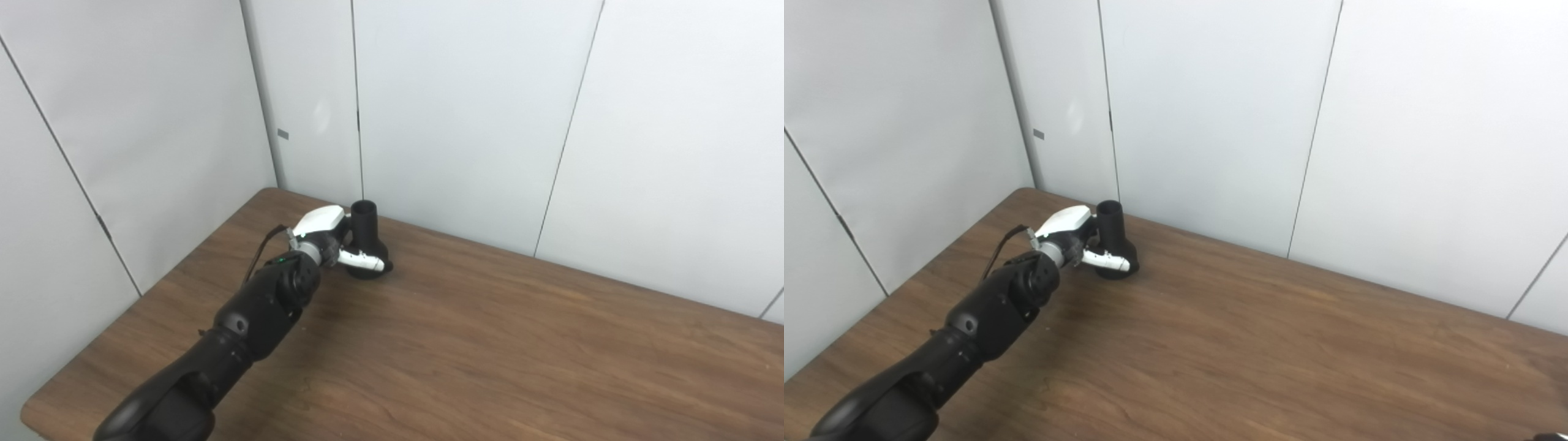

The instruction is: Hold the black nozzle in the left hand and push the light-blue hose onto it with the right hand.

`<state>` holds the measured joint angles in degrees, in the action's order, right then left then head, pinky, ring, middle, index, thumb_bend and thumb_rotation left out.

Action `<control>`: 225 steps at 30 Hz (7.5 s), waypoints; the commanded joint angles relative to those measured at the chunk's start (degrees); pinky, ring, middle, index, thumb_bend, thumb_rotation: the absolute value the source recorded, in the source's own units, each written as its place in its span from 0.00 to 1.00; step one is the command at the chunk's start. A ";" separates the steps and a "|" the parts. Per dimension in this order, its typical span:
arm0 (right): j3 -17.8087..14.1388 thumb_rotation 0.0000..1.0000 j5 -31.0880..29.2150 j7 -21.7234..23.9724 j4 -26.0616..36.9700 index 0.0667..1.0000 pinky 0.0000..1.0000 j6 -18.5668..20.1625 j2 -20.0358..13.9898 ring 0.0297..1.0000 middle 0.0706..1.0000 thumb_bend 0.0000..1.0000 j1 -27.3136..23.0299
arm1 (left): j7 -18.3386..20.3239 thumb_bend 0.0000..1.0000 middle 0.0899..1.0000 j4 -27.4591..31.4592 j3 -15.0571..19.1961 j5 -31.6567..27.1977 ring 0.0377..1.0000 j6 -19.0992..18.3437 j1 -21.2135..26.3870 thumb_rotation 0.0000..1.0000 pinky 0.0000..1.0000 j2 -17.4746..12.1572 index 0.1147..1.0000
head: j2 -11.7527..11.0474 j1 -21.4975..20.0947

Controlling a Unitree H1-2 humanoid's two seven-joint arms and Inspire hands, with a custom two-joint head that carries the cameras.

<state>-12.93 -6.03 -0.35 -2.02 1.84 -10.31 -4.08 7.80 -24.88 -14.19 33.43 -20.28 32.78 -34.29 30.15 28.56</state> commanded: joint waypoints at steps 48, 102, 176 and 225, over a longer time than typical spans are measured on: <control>-0.81 0.58 -0.07 -0.46 1.29 0.46 0.37 -0.07 -0.81 0.47 0.50 0.94 1.04 | -5.06 1.00 0.64 -4.86 -2.67 3.64 0.60 9.27 -1.65 0.23 0.55 1.94 0.66 | 1.11 -0.85; -5.00 0.00 -1.31 -2.67 16.38 0.68 0.66 2.06 1.44 0.68 0.69 0.29 7.94 | -10.25 0.50 0.39 18.12 -4.29 7.16 0.35 37.11 -11.31 0.00 0.27 6.76 0.45 | 5.29 -31.00; -0.68 0.40 15.42 -13.48 -19.80 0.98 0.85 3.44 -11.64 0.94 0.96 1.00 -20.37 | -22.22 0.50 0.36 9.89 -23.20 22.01 0.41 47.17 -8.47 0.00 0.39 6.80 0.45 | 5.93 -55.22; 4.98 0.29 12.82 -9.32 -25.58 0.76 0.70 6.02 -12.25 0.73 0.72 1.00 -20.49 | -23.32 0.50 0.37 8.87 -24.78 22.35 0.41 47.12 -8.22 0.00 0.39 6.19 0.45 | 5.84 -53.34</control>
<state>-9.10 6.96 -12.82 -28.40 6.65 -22.40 -24.68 -17.53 -14.80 -38.32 53.08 26.87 25.02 -26.97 35.95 -24.70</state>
